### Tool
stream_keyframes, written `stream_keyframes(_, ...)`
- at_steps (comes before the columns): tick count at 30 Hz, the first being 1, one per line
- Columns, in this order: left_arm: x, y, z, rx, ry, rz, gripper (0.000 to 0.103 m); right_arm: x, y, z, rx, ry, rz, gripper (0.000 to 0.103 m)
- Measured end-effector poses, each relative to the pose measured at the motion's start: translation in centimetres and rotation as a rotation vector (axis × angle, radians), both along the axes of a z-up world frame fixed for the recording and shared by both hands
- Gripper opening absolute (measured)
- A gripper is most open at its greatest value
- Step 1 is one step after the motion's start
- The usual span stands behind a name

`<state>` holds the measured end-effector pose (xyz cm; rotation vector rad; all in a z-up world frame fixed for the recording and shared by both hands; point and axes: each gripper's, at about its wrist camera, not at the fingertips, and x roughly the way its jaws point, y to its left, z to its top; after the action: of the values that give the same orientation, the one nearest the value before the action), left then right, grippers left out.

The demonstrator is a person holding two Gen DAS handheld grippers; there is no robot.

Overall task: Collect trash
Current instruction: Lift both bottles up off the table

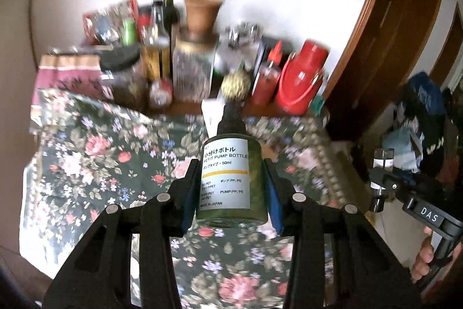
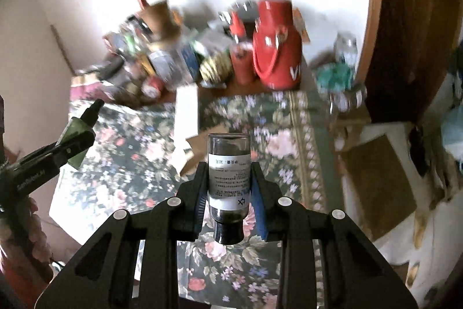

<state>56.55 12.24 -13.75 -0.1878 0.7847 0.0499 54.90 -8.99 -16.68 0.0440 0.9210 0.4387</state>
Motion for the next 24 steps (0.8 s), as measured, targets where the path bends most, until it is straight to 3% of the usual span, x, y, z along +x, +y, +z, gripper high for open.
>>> stream_keyframes(13, -10.4, -4.3, 9.3, 0.074, -0.249, 0.075, 0.041, -6.4, -1.6, 9.0, 0.103, -0.238, 0.081, 0.026)
stream_keyframes(19, -14.5, -4.1, 11.2, 0.080, -0.322, 0.034, 0.041, -10.9, -1.1, 11.1, 0.097, -0.308, 0.049, 0.026)
stream_keyframes(24, -18.3, -3.0, 11.3, 0.061, -0.333, -0.031, 0.041, -14.3, -0.2, 11.1, 0.085, -0.311, -0.013, 0.026)
